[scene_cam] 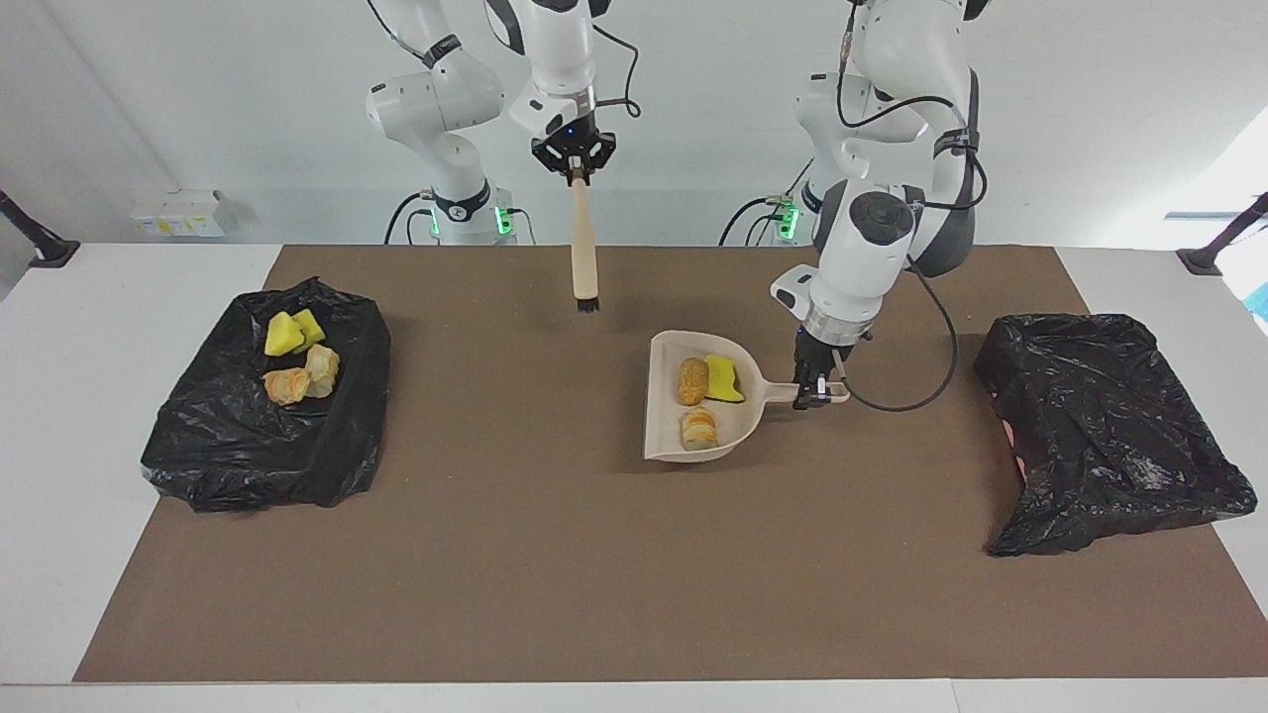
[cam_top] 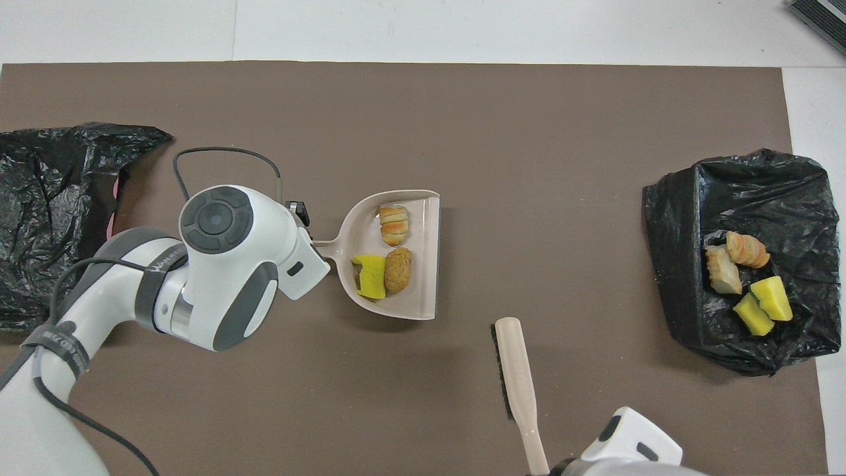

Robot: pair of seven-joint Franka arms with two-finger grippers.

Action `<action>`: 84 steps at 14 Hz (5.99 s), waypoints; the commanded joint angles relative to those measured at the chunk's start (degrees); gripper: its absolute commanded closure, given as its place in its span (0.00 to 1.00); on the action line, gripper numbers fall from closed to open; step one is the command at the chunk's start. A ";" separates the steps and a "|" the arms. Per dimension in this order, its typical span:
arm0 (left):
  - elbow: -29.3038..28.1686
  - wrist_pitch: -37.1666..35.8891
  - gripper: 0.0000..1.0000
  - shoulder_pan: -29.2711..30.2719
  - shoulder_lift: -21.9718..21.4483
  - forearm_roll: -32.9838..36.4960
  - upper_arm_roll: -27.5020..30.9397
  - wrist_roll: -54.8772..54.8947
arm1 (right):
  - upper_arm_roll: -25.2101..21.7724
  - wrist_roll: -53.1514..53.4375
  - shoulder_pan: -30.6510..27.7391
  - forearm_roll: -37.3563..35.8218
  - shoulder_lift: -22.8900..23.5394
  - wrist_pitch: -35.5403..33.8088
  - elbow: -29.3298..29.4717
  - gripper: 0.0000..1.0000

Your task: Sweep and dump trash in bin

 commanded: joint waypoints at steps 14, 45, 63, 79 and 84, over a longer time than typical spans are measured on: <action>14.09 -14.89 1.00 27.12 2.09 -0.32 0.10 29.35 | 1.27 7.12 8.68 0.85 20.49 29.02 -3.72 1.00; 17.09 2.78 1.00 36.28 -0.19 65.41 0.62 13.38 | 0.39 -1.23 -17.50 -17.69 25.16 16.99 18.25 0.00; 13.83 -18.21 1.00 22.31 -5.29 56.05 0.18 0.90 | -26.58 -27.24 -18.12 -17.52 24.10 -8.59 39.16 0.00; 8.74 -33.96 1.00 0.43 -8.37 17.01 0.10 -45.46 | -29.84 -35.78 -21.47 -19.89 24.02 -20.11 48.31 0.00; 8.74 -30.55 1.00 -9.32 -6.36 8.30 0.18 -72.43 | -29.84 -37.01 -21.46 -20.68 23.67 -20.19 47.87 0.00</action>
